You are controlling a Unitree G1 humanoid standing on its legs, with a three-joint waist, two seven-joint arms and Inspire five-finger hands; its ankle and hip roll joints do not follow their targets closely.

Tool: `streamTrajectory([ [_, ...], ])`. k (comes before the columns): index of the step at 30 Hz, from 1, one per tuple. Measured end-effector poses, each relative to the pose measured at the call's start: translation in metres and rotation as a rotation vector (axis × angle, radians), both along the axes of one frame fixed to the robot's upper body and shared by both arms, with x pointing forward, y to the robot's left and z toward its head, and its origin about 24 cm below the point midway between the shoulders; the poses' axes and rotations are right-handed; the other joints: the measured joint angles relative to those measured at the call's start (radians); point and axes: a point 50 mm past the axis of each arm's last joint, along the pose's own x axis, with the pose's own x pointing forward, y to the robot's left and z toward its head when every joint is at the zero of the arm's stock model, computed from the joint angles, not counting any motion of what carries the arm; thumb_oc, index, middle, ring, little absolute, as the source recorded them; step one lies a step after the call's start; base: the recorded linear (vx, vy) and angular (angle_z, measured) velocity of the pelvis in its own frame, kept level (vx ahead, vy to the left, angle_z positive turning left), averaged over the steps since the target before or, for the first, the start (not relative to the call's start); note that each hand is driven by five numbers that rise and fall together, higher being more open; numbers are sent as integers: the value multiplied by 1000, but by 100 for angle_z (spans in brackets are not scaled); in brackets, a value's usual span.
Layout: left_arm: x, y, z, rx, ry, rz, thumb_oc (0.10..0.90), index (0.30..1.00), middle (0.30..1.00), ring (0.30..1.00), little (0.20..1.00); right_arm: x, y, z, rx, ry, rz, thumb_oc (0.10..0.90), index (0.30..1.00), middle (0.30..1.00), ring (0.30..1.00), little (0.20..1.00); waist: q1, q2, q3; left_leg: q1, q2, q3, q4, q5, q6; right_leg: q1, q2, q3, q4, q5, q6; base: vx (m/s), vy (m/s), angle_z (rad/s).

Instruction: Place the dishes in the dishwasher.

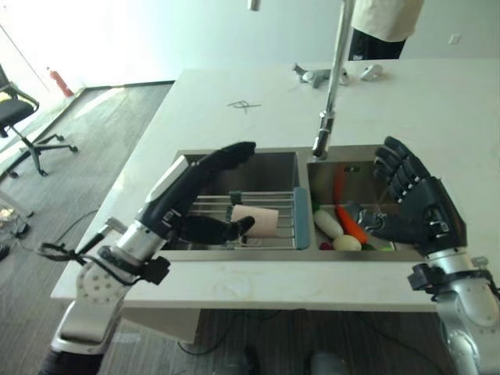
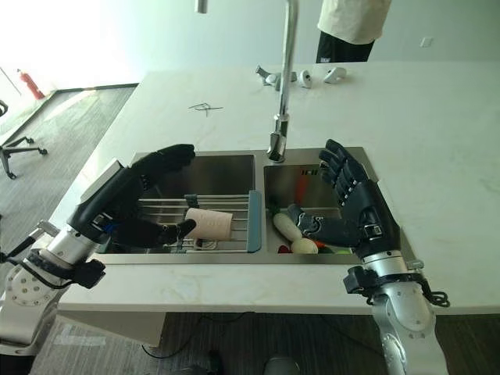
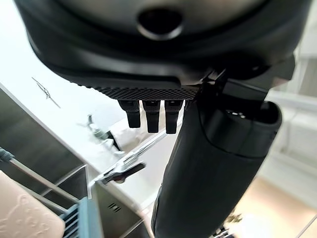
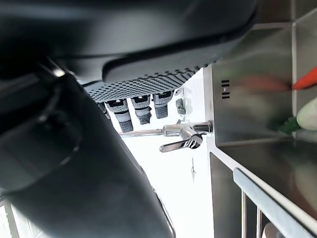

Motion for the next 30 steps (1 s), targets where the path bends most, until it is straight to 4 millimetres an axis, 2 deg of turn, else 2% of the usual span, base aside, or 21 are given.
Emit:
streamTrajectory([
  [1,6,2,-3,22,40,15,800,900,900,900,900,4,-3,1,-19,8,-2,800,900,900,900,900,-15,10,-9,12,4,8,-8,7,-4,3,4,5,1,-2,-1,40,-23,-16],
  [4,17,7,-1,98,79,46,800,900,900,900,900,8,-8,-6,-23,50,-17,800,900,900,900,900,-29,14,-17,23,15,19,-17,11,-13,-1,14,16,7,-7,1,35,2,-18],
  [6,27,22,0,194,127,96,800,900,900,900,900,10,-11,-8,-61,86,4,800,900,900,900,900,-42,27,-31,31,14,32,-35,12,-23,-14,15,30,23,-14,-6,30,14,-13],
  [10,36,47,-18,252,247,216,800,900,900,900,900,11,-13,-5,-113,107,24,800,900,900,900,900,-59,55,-52,46,18,45,-50,16,-29,-17,22,41,26,-14,-7,21,30,-12],
  [13,42,48,-28,319,301,223,800,900,900,900,900,11,-13,-7,-120,127,38,800,900,900,900,900,-66,54,-54,46,18,46,-50,19,-27,-22,23,44,28,-14,-7,12,36,-4],
  [16,45,57,-40,384,391,243,800,900,900,900,900,11,-12,-8,-128,140,60,800,900,900,900,900,-77,46,-60,46,16,65,-54,28,-25,-31,23,60,33,-12,-9,3,32,-11],
  [23,46,67,-62,452,512,256,800,900,900,900,900,13,-15,-9,-152,157,72,800,900,900,900,900,-108,42,-62,68,17,82,-67,27,-28,-30,32,79,32,-12,-10,2,9,-10],
  [27,45,68,-67,460,524,251,800,900,900,900,900,14,-18,-12,-148,176,64,800,900,900,900,900,-111,42,-62,78,21,96,-76,29,-33,-35,37,91,34,-10,-13,-10,13,-11],
  [30,44,76,-74,465,556,278,800,900,900,900,900,16,-21,-15,-146,187,56,800,900,900,900,900,-126,45,-64,80,24,102,-77,27,-32,-36,42,98,34,-10,-13,-10,-1,-8],
])
